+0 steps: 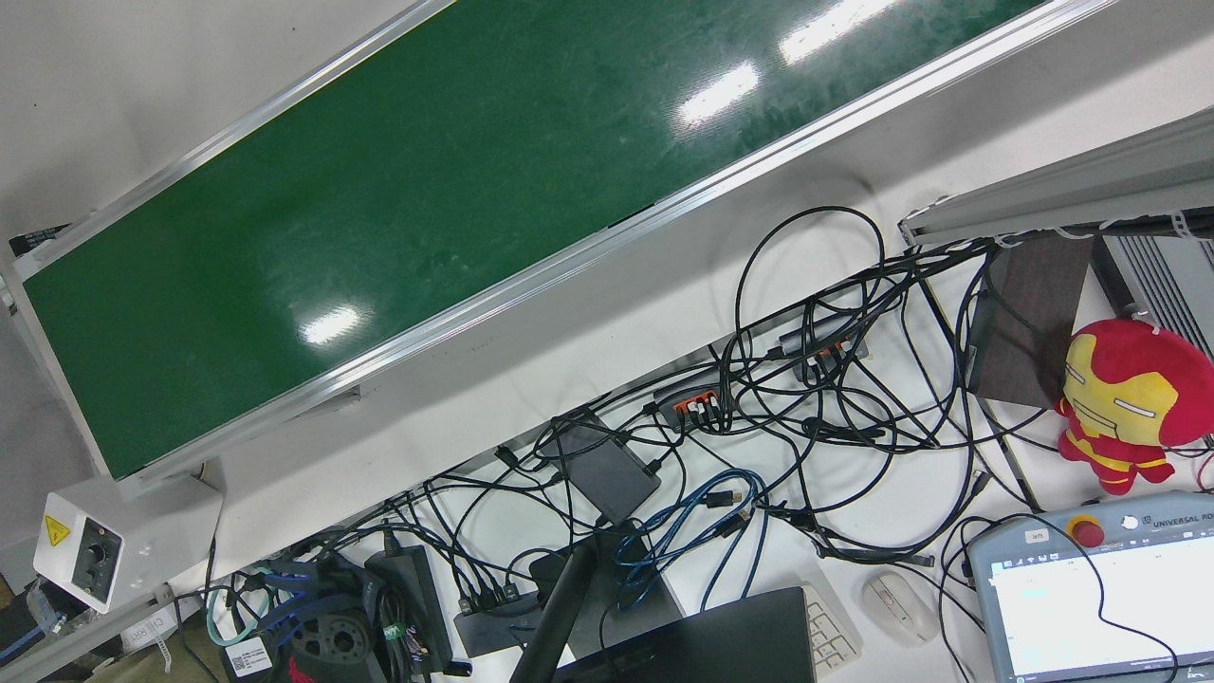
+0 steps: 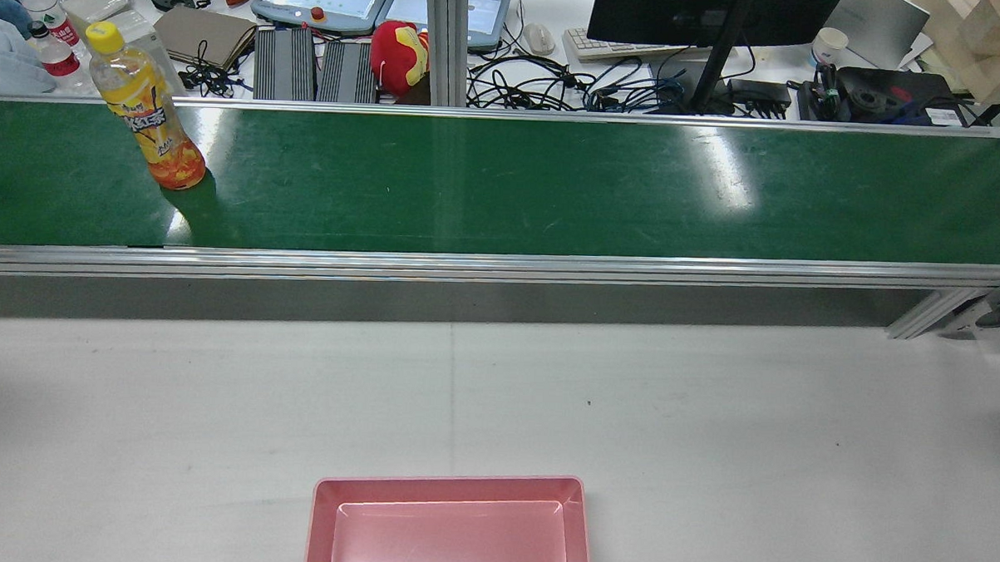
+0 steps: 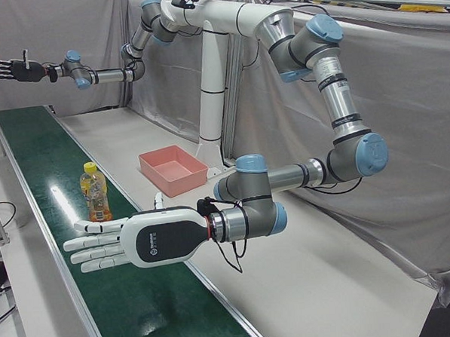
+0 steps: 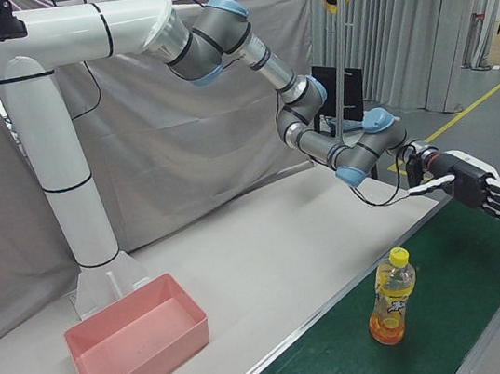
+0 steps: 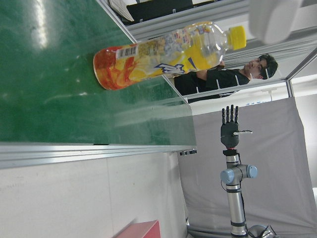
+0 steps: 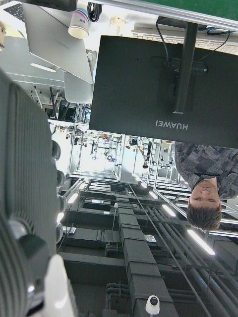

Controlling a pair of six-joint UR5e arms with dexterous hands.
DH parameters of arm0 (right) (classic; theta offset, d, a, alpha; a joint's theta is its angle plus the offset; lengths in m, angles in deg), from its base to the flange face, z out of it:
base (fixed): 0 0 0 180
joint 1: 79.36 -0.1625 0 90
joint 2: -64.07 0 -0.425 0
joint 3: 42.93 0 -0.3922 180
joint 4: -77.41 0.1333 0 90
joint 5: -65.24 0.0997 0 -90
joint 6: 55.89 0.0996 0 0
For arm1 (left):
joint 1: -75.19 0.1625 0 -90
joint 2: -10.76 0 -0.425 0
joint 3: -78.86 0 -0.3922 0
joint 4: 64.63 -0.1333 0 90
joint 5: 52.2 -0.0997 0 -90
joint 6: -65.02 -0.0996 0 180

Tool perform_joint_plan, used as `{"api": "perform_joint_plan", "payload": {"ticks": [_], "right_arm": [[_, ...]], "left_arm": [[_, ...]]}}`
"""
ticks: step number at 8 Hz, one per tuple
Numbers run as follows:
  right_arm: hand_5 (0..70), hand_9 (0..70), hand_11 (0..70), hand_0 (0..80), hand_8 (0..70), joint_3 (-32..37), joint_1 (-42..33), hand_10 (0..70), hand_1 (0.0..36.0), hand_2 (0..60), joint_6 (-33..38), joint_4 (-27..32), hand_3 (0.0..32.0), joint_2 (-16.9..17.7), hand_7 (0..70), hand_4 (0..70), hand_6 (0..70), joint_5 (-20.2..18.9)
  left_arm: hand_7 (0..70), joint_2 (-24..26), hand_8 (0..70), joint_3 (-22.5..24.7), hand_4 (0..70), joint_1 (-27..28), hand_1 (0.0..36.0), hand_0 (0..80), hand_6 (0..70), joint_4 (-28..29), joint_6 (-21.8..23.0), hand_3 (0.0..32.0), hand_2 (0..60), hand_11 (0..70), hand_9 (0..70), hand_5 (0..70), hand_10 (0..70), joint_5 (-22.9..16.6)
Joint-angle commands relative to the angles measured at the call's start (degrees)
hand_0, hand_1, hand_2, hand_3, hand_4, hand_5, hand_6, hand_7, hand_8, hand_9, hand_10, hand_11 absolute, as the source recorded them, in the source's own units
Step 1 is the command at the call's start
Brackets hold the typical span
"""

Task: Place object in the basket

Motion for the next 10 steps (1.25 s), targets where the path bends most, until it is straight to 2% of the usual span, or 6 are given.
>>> {"api": "perform_joint_plan", "payload": {"ticks": [1,5,7,8,9,10], "right_arm": [[0.0,0.0,0.0,0.0,0.0,-0.01,0.0,0.0,0.0,0.0,0.0,0.0,0.0,0.0,0.0,0.0,0.0,-0.09],[0.0,0.0,0.0,0.0,0.0,-0.01,0.0,0.0,0.0,0.0,0.0,0.0,0.0,0.0,0.0,0.0,0.0,0.0],[0.0,0.0,0.0,0.0,0.0,-0.01,0.0,0.0,0.0,0.0,0.0,0.0,0.0,0.0,0.0,0.0,0.0,0.0],[0.0,0.0,0.0,0.0,0.0,-0.09,0.0,0.0,0.0,0.0,0.0,0.0,0.0,0.0,0.0,0.0,0.0,0.0],[0.0,0.0,0.0,0.0,0.0,-0.09,0.0,0.0,0.0,0.0,0.0,0.0,0.0,0.0,0.0,0.0,0.0,0.0],[0.0,0.0,0.0,0.0,0.0,-0.09,0.0,0.0,0.0,0.0,0.0,0.0,0.0,0.0,0.0,0.0,0.0,0.0]], "left_arm": [[0.0,0.11,1.5,1.89,0.0,4.14,7.8,80.0,0.0,-0.32,0.01,0.6,0.0,6.3,1.4,25.1,2.6,-0.43],[0.0,1.79,3.4,6.19,0.0,11.17,11.3,80.0,0.0,-3.21,0.19,1.4,0.0,7.9,3.9,24.6,3.2,1.31],[0.0,5.19,3.1,6.11,0.0,15.21,11.3,80.0,0.0,-5.58,0.19,0.6,0.0,8.4,3.6,25.4,3.6,6.66],[0.0,5.65,3.0,5.59,0.0,19.58,11.2,80.0,0.0,-5.6,2.71,0.8,0.0,6.8,3.4,25.9,2.5,13.21],[0.0,5.65,2.4,5.32,0.0,22.93,10.8,80.0,0.0,-5.95,6.74,1.0,0.0,6.2,2.6,24.4,2.2,17.63],[0.0,5.65,1.5,5.15,0.6,23.75,10.4,80.0,0.0,-5.95,6.78,1.4,0.0,4.9,1.5,23.9,1.3,18.02]]}}
